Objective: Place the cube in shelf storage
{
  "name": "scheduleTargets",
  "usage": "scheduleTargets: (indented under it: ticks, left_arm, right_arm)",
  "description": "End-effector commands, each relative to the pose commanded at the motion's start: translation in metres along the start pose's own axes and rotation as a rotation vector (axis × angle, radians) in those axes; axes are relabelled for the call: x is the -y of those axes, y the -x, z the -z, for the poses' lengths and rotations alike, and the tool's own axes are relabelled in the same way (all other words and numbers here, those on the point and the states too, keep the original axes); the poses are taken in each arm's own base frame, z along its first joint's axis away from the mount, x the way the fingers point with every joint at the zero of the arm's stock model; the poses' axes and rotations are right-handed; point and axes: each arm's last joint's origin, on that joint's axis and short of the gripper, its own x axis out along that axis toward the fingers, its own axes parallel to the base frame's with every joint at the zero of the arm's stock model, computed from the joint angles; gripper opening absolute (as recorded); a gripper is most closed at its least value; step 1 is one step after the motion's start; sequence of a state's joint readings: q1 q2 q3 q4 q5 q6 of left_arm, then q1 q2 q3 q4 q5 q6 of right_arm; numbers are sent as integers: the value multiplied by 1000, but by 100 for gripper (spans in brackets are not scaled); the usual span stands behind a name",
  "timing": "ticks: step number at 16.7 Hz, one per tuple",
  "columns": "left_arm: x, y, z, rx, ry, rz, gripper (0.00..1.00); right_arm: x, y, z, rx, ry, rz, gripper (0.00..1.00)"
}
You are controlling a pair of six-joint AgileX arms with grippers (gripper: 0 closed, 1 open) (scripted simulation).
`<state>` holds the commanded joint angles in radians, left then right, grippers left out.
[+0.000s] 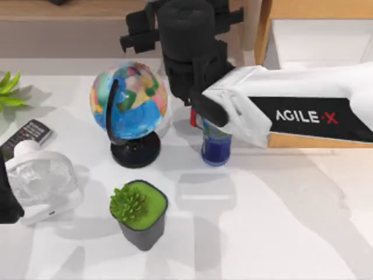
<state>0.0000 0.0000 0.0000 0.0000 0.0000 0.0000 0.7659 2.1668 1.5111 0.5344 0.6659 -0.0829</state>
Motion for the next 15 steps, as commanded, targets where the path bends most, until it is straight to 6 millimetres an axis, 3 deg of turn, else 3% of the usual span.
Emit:
scheduleTargets:
  ticks: [8,15]
  left_arm:
    - [0,0,0,0,0,0,100]
    - [0,0,0,0,0,0,100]
  right_arm:
    - [-14,9,40,172,-159,144,0]
    - [-12,8,41,179,-169,153,0]
